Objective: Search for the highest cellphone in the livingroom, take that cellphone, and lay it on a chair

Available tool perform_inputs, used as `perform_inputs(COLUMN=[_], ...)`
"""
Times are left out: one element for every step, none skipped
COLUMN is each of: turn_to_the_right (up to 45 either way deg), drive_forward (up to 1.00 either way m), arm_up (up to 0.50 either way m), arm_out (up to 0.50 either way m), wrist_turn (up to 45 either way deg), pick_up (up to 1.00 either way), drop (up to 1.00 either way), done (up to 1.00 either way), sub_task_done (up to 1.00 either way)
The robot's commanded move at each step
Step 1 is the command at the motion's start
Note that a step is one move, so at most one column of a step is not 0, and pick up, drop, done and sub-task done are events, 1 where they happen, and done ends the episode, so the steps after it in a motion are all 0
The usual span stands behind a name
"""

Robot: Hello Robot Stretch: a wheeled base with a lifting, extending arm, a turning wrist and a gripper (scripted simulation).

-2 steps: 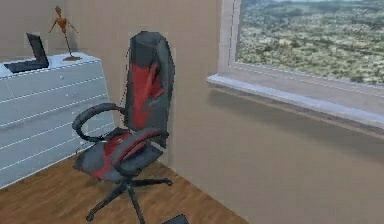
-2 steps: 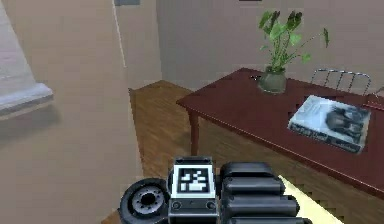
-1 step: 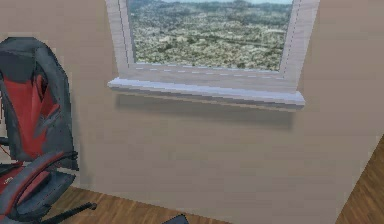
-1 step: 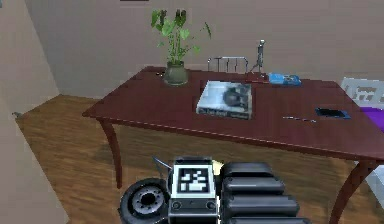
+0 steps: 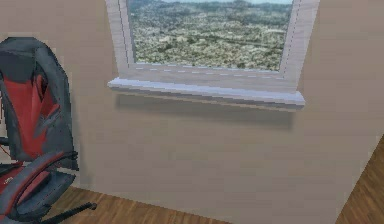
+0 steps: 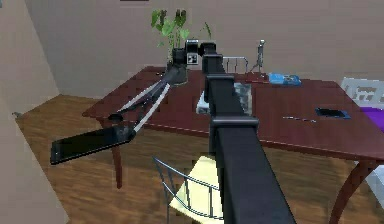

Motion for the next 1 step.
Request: perform_inputs(turn_to_the_right=[0.0], drive_forward=[0.00], arm_up=[0.00], arm_out=[0.00], wrist_turn=[45.0], pick_up=[0.00], drop=[0.00], done=[0.00], sub_task_done=[0.00])
